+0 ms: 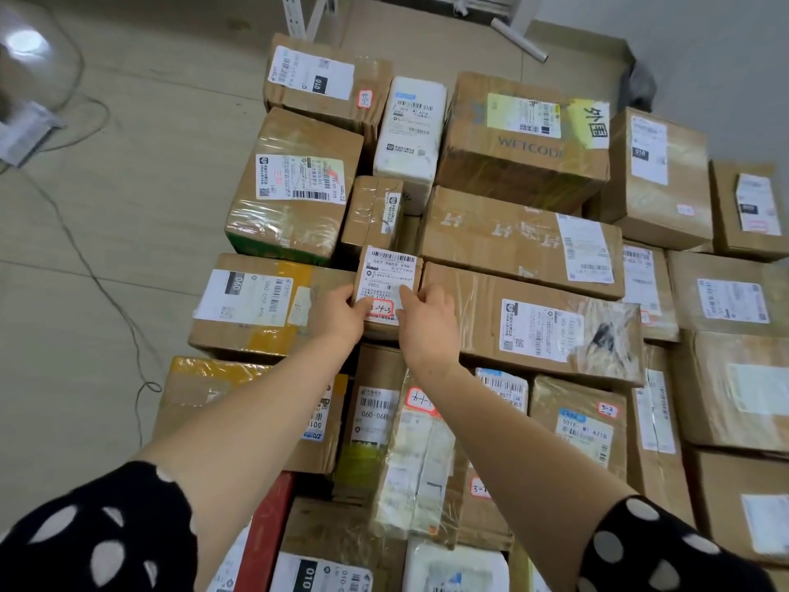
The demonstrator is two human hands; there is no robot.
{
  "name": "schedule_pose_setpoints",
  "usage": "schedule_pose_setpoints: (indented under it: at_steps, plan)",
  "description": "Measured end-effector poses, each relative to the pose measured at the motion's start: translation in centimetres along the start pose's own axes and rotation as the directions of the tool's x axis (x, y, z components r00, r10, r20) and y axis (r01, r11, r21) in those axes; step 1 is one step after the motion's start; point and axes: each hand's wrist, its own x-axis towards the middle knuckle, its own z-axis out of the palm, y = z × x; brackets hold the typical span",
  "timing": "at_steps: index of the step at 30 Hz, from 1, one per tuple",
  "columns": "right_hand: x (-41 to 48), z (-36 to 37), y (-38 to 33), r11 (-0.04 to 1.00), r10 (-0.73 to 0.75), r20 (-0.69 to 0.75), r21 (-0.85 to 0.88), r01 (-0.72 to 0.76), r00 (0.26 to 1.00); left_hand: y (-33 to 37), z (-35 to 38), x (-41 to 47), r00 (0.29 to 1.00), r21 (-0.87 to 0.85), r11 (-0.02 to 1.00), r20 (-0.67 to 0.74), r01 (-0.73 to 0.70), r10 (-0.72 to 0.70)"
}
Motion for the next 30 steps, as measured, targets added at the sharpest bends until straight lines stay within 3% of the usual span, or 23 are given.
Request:
schedule_pose_setpoints:
  at_steps: [2,6,9,12,14,16,24,30]
  plan:
    - [0.1,0.2,0.2,0.991,-0.048,-0.020,-0.122,0.045,0.999,-0.1,0.2,0.3,0.999,0.026,0.999,-0.008,-0.034,0.035]
    - [0.3,0.3,0.1,0.953,-0.146,0.084,-0.255,0.163,0.986,-0.5,0.6,0.7,0.993,0.143,0.983,0.007,-0.114,0.114]
    - [0.8,0.3,-0.3,0.920,-0.178,0.134,-0.328,0.213,0.975,-1.0,0.4,0.7,0.987,0.353,0.923,0.015,-0.152,0.157]
    - [1.5,0.1,-0.7,0.880,-0.169,0.193,-0.412,0.237,0.966,-1.6,-0.5,0.9,0.996,0.514,0.855,0.001,0.075,-0.088]
    - [1.9,0.1,-0.9,0.850,-0.155,0.227,-0.466,0.247,0.961,-2.1,-0.8,1.2,0.973,0.509,0.838,0.010,0.194,-0.231]
    - [2.1,0.3,-1.3,0.827,-0.150,0.246,-0.500,0.258,0.958,-2.5,-0.9,1.3,0.966,0.521,0.829,0.032,0.203,-0.256]
    - [1.8,0.7,-2.5,0.810,-0.115,0.242,-0.538,0.232,0.963,-3.0,-1.1,2.0,0.965,0.513,0.838,0.062,0.187,-0.253]
    - [-1.6,-1.7,-2.6,0.877,-0.142,0.177,-0.433,0.207,0.974,-1.5,-2.7,0.3,0.986,0.527,0.847,0.096,0.068,-0.139]
